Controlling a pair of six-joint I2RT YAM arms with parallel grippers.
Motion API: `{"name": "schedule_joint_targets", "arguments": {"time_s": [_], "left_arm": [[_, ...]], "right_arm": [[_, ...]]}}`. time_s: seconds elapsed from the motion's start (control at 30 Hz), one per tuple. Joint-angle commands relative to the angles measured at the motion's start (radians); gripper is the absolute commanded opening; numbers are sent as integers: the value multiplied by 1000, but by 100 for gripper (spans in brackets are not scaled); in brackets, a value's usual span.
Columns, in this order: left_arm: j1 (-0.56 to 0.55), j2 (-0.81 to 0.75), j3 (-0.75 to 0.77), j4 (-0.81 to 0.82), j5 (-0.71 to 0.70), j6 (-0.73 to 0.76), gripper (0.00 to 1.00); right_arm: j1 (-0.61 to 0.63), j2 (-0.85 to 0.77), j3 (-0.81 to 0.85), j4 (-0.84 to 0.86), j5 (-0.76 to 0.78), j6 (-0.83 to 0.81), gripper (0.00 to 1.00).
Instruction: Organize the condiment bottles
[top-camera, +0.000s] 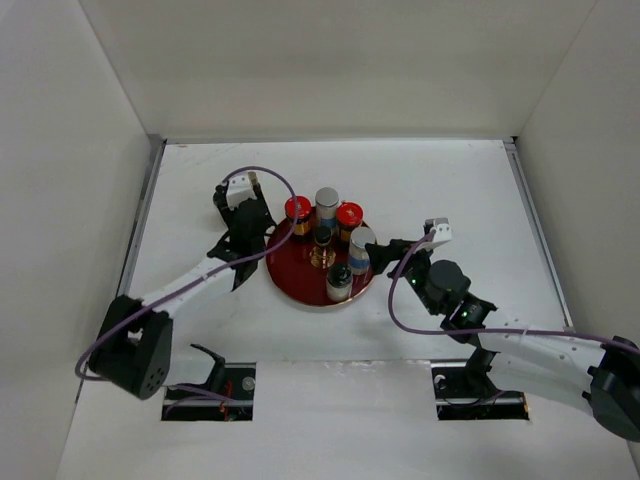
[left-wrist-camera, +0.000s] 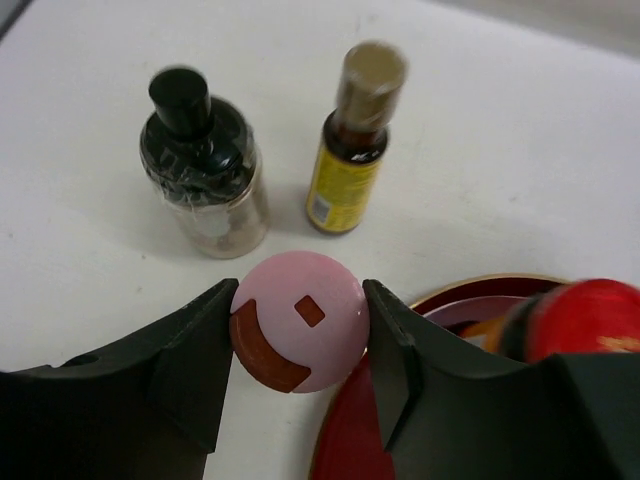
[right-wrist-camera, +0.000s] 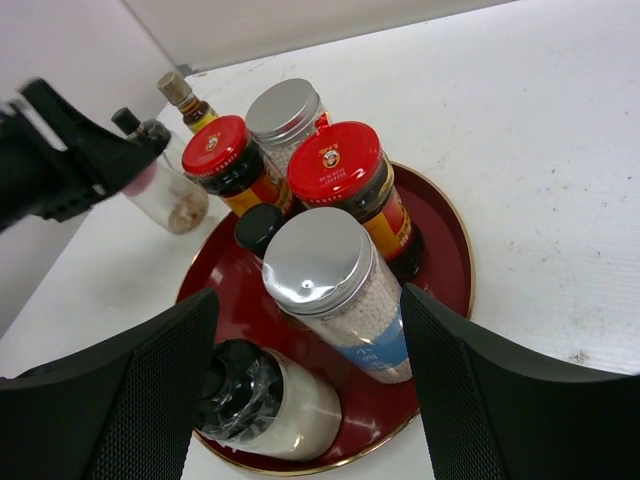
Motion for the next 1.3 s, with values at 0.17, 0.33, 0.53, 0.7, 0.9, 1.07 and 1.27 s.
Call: {"name": "schedule_joint_targets", "arguments": {"time_s": [0.17,0.33,0.53,0.7,0.9,1.07,1.27], "left_arm": [[-198,-254,-13,-96,-144,99,35],[-316,-255,-8,-188,-128,29,35],[-378,-148,1,-138,-73,-48,35],[-362,-53,15,-63,-45,-33,34],[-342,2,-5,-3,-73,-6,35],[-332,1,-44,42,-87,-5,54],[-309,-59,-77,28,-62,0,70]], "right_arm": [[9,0,14,71,4,-7,78],[9,-8,13,71,12,-13,78],[9,-3,13,71,12,-13,78],[9,-1,14,64,7,-11,78],[9,5,16,60,0,-7,78],[12,15,19,71,0,-8,78],[12,0,19,67,-2,-10,78]]}}
